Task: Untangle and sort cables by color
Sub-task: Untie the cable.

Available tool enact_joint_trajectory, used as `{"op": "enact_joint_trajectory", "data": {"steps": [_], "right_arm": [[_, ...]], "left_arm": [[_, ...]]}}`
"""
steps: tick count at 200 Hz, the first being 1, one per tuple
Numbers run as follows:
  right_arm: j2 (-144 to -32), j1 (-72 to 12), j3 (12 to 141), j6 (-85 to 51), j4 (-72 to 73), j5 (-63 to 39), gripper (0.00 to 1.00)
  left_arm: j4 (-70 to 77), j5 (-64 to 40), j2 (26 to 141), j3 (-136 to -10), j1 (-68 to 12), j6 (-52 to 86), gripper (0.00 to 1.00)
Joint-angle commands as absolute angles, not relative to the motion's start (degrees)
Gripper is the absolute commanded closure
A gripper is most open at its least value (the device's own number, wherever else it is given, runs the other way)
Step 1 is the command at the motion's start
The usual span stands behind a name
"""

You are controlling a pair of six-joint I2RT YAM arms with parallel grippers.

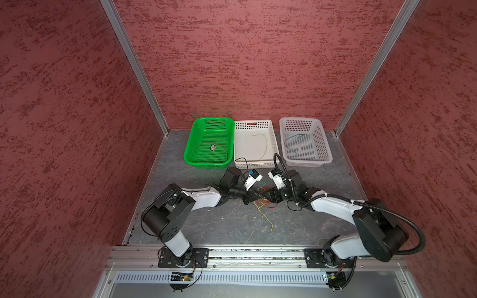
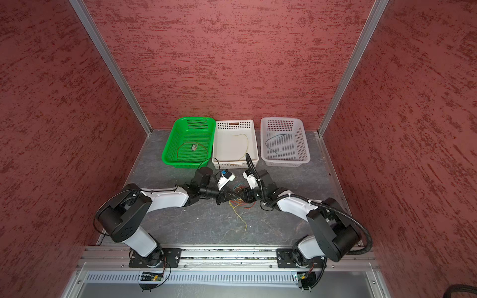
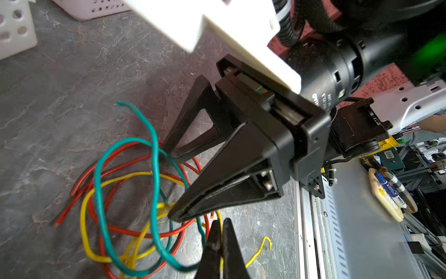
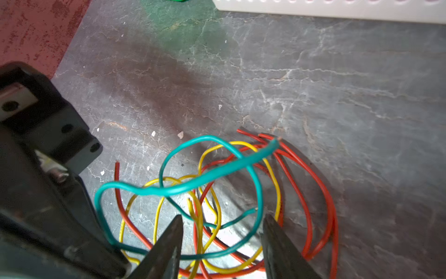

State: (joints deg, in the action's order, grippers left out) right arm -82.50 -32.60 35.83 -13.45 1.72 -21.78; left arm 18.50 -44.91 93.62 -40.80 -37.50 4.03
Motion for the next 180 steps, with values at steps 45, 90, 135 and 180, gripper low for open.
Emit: {"op": "enact_joint_trajectory", "data": {"steps": [45,90,135,180], "right_arm": [[-86.9,-33.0,37.9,-10.4,1.3,-26.0,0.47],[-88.1,-33.0,38.6,-9.8,1.6,-26.5,0.48],[-89.2,-33.0,38.7,-9.6,1.4,-24.9,0.49],[-89.8,-33.0,38.7,-9.7,1.4,-22.8,0.51]], "left_arm": [[22.3,-46.9,89.4,-41.3,-36.6,2.6,1.0],[22.5,-48.1,87.1,-42.9,-35.5,3.2,1.0],[22.1,-49.6,81.3,-44.3,-33.9,4.5,1.0],[17.6,-49.9,74.3,-46.2,-32.1,3.5,1.0]]}}
